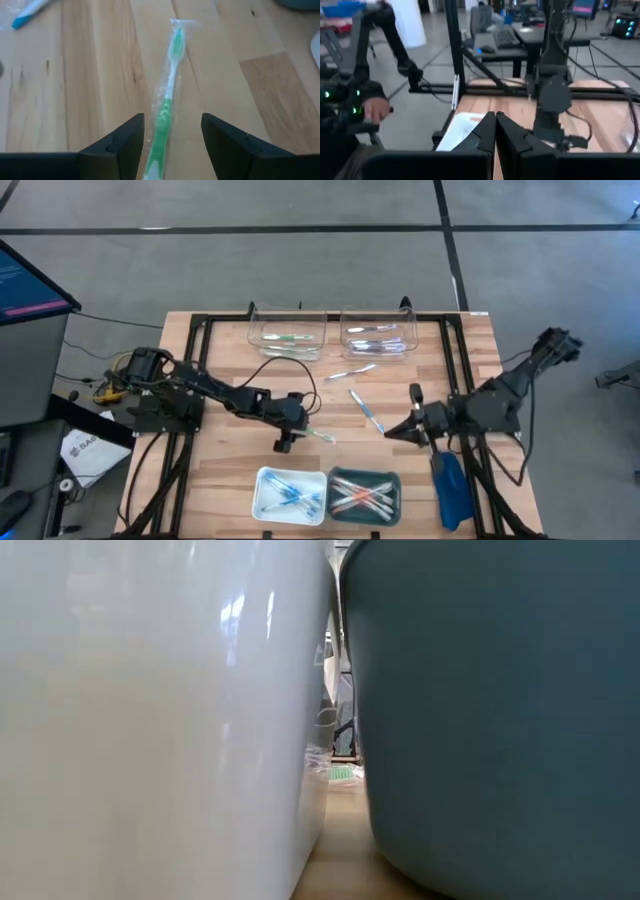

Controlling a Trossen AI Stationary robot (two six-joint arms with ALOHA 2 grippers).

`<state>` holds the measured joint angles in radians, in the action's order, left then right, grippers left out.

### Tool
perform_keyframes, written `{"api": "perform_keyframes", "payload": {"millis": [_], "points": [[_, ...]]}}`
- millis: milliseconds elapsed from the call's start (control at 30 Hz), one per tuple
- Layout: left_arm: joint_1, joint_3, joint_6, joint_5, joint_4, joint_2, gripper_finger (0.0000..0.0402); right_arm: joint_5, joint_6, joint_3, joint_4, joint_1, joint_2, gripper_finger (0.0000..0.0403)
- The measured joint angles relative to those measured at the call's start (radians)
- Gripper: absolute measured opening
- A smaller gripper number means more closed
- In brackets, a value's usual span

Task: Pick & Place Toothbrushes
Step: Put the green toothbrush into the left transparent bin

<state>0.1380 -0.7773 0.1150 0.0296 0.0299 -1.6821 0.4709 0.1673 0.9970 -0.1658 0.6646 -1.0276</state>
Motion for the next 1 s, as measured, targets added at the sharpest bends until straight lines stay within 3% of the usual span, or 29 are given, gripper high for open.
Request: {"api": "perform_keyframes", "payload": {"millis": [233, 700, 833, 1000], "points": [[-0.005, 0.000, 0.007, 0.009, -0.022, 0.000, 0.0199, 0.001, -0.026, -0.010, 0.048, -0.080, -0.006, 0.0005], [-0.021, -0.005, -0.032, -0.018, -0.019, -0.116, 0.0197, -0.001, -0.047, -0.010, 0.178, -0.093, -0.101, 0.0005], [-0.019, -0.003, -0.084, -0.011, -0.029, -0.102, 0.0162, 0.000, -0.047, -0.010, 0.173, -0.100, -0.106, 0.0005], [-0.019, -0.003, -0.126, -0.011, -0.065, -0.079, 0.0057, 0.000, -0.046, -0.010, 0.174, -0.119, -0.105, 0.0005]]}}
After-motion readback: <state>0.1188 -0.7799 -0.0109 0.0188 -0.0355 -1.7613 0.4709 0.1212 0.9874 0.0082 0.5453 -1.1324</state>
